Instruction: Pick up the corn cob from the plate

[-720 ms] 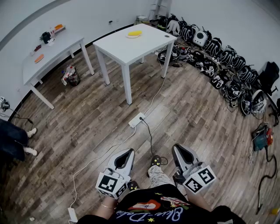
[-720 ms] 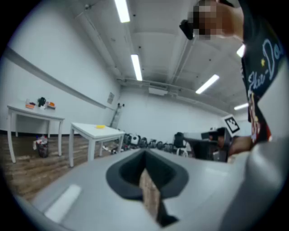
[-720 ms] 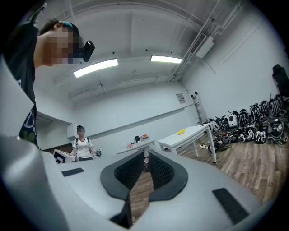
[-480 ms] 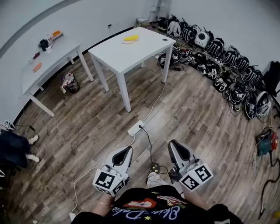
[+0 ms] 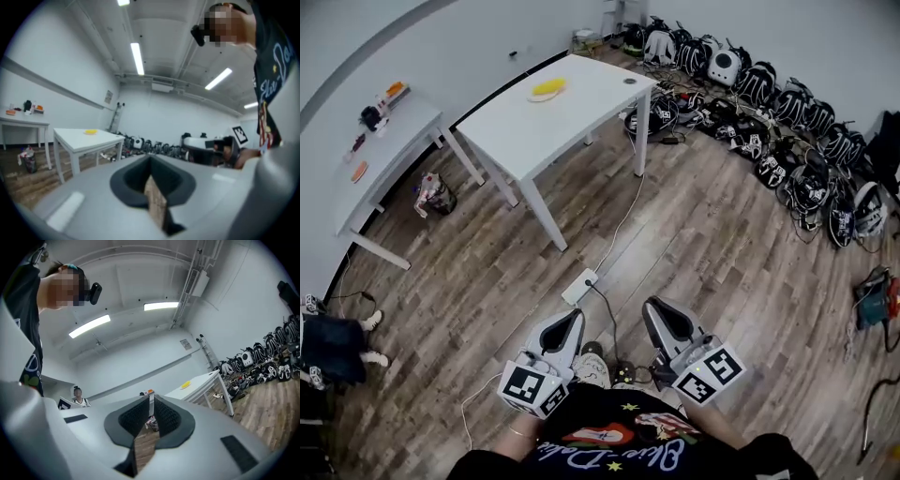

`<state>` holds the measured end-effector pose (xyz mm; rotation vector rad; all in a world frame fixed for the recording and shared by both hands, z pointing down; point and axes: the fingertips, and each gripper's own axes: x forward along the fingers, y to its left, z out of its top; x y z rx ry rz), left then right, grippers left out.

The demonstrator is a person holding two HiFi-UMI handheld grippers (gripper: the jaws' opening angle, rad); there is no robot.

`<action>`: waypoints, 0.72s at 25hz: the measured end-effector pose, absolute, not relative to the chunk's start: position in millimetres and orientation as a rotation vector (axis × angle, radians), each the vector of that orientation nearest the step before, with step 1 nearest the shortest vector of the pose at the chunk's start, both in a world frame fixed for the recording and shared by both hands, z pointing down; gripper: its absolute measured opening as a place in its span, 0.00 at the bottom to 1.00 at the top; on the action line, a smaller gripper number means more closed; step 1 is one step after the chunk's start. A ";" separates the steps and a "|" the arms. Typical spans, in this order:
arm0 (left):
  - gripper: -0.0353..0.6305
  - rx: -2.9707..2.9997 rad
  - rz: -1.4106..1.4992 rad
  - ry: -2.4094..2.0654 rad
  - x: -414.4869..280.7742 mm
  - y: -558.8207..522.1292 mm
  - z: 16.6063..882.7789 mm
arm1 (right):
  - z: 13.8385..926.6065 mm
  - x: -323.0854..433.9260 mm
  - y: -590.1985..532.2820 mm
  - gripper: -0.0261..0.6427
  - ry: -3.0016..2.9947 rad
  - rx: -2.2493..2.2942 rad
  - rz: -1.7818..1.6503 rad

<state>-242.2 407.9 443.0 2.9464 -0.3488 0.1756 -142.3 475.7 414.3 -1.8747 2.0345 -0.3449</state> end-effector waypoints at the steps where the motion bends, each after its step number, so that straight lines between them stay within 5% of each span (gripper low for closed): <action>1: 0.03 2.966 0.178 -0.342 -230.2 401.6 441.1 | 418.0 -132.2 471.0 0.06 2.023 -1.882 -0.355; 18: 0.03 3.089 0.034 -0.337 40.1 162.7 405.3 | 382.4 80.5 217.6 0.07 2.264 -1.813 -0.256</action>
